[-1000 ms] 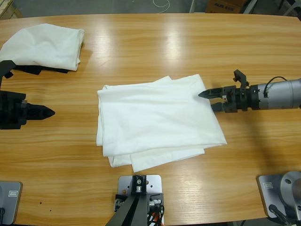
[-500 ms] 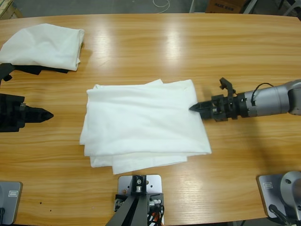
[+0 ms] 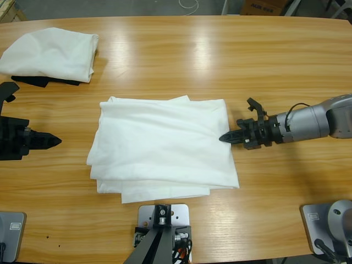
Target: Fold clothes
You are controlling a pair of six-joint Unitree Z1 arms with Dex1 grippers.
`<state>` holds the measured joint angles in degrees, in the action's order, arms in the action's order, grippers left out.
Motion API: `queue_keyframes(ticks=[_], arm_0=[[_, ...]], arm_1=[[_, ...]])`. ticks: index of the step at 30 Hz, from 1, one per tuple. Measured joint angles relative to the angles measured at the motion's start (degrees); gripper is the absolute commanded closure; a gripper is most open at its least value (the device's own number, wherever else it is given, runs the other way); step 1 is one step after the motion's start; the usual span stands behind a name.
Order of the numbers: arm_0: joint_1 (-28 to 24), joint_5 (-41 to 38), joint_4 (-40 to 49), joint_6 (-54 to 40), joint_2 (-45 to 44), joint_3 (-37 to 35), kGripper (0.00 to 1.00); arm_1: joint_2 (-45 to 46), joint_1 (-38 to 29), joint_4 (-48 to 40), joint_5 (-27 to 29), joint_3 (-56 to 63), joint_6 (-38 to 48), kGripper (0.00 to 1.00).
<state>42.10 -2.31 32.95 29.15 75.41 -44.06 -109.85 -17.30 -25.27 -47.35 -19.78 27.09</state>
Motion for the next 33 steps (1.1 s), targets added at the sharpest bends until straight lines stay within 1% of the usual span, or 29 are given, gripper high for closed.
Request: queue_keyframes(ticks=[2,3,5,6,8,11,13,14,16,19,20,22,24,26,30,33], arm_0=[[0.0,0.0,0.0,0.2,0.0,0.3,0.501],[0.0,0.0,0.0,0.2,0.0,0.4,0.501],[0.0,0.0,-0.1,0.3,0.0,0.5,0.5],[0.0,0.0,-0.2,0.3,0.0,0.5,0.501],[0.0,0.0,-0.2,0.3,0.0,0.7,0.497],[0.0,0.0,-0.4,0.3,0.0,0.9,0.497],[0.0,0.0,-0.8,0.3,0.0,0.9,0.497],[0.0,0.0,-0.9,0.3,0.0,0.9,0.497],[0.0,0.0,-1.1,0.3,0.0,1.0,0.497],[0.0,0.0,-1.5,0.3,0.0,1.7,0.497],[0.0,0.0,-1.7,0.3,0.0,2.1,0.497],[0.0,0.0,-2.1,0.3,0.0,2.8,0.497],[0.0,0.0,-2.7,0.6,0.0,3.5,0.497],[0.0,0.0,-3.5,0.8,0.0,3.8,0.497],[0.0,0.0,-4.8,1.3,0.0,4.3,0.497],[0.0,0.0,-5.3,1.5,0.0,4.6,0.497]], arm_1=[[0.8,0.0,1.6,0.8,-0.3,-0.4,1.0],[1.9,0.0,3.9,2.3,-0.6,-0.6,1.0],[6.3,0.0,12.0,7.4,-2.4,-0.9,1.0],[9.1,-0.1,18.2,10.9,-4.6,-0.9,1.0],[14.0,-0.1,34.0,19.8,-11.0,-1.0,1.0],[18.0,-0.1,56.9,33.3,-22.7,-1.0,1.0],[18.9,-0.1,68.5,42.0,-29.9,-0.7,1.0],[19.1,-0.1,72.8,45.9,-32.4,-0.6,1.0],[19.2,-0.1,79.4,53.1,-35.8,0.1,1.0],[19.2,-0.2,86.2,62.4,-38.1,0.6,1.0],[19.2,-0.9,88.3,65.3,-38.9,0.9,1.0],[19.2,-4.7,92.8,70.6,-41.1,1.9,1.0],[19.2,-10.8,98.1,74.3,-45.3,3.2,1.0],[18.9,-17.2,102.8,76.3,-50.5,4.3,1.0],[14.0,-29.1,109.5,77.7,-61.3,6.2,1.0],[8.4,-36.4,111.2,77.3,-68.0,7.2,1.0]])
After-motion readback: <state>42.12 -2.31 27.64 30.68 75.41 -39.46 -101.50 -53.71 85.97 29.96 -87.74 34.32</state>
